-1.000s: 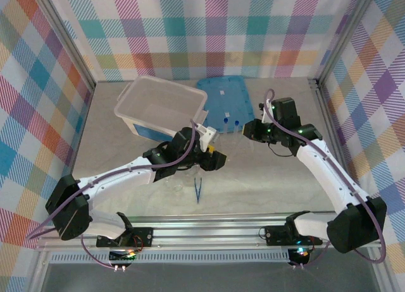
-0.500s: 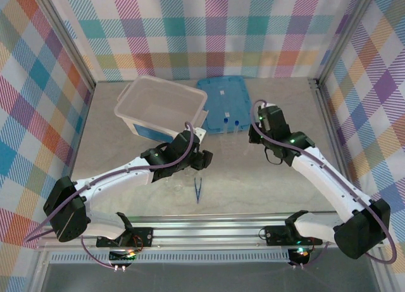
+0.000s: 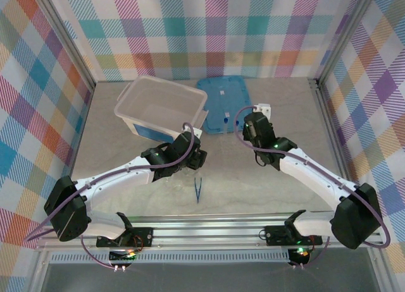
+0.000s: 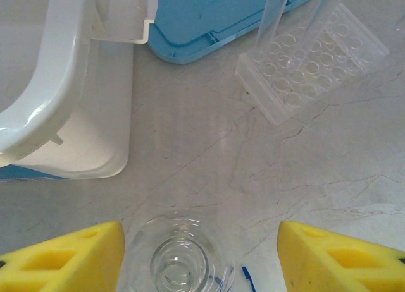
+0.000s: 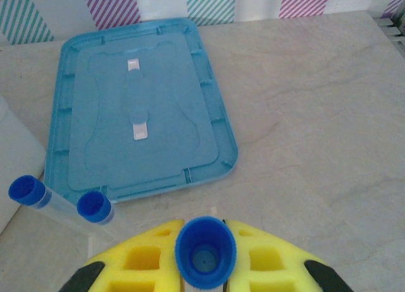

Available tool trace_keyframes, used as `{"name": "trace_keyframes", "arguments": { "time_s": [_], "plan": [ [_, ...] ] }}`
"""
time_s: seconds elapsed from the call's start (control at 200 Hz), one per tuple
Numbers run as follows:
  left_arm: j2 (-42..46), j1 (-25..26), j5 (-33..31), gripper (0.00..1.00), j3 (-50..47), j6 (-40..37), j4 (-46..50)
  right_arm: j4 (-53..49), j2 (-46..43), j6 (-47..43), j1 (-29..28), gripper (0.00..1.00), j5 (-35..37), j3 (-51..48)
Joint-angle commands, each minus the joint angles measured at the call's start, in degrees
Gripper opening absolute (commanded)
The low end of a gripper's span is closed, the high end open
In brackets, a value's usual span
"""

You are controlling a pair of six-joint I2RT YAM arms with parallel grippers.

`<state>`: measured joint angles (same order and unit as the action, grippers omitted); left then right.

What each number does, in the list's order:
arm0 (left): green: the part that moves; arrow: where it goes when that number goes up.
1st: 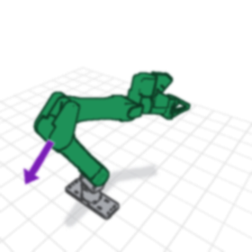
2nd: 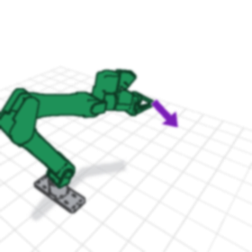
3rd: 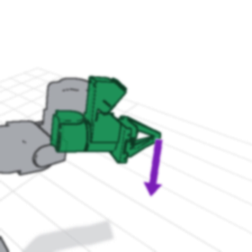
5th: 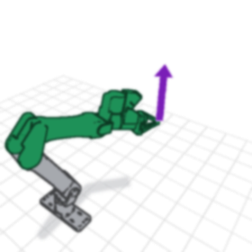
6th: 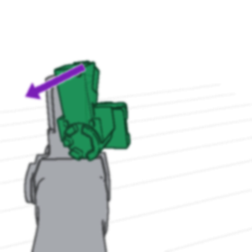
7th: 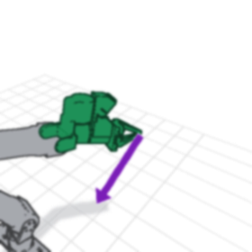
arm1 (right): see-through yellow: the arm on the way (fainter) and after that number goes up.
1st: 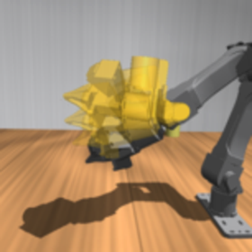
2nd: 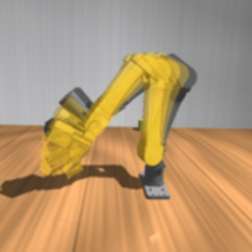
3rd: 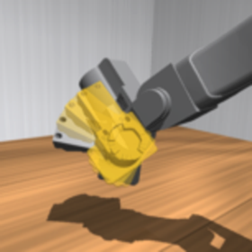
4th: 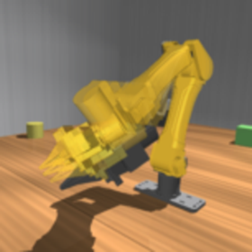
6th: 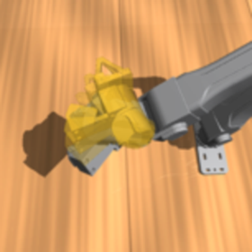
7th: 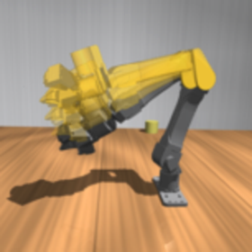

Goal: Organize the chemistry lab equipment

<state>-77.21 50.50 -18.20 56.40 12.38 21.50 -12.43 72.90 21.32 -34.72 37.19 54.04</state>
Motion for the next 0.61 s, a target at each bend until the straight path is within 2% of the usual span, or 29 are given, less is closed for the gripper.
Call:
{"name": "trace_keyframes", "arguments": {
  "time_s": [0.0,0.6],
  "plan": [
    [-0.1,0.0,-0.9,0.65,1.6,0.6,1.4,5.9,1.4,-1.1,-0.4,0.13,2.5,-0.4],
    [0.5,-0.4,-0.6,0.66,0.8,1.2,1.4,10.1,7.6,-1.5,-0.3,0.14,3.1,-1.4]
  ]
}}
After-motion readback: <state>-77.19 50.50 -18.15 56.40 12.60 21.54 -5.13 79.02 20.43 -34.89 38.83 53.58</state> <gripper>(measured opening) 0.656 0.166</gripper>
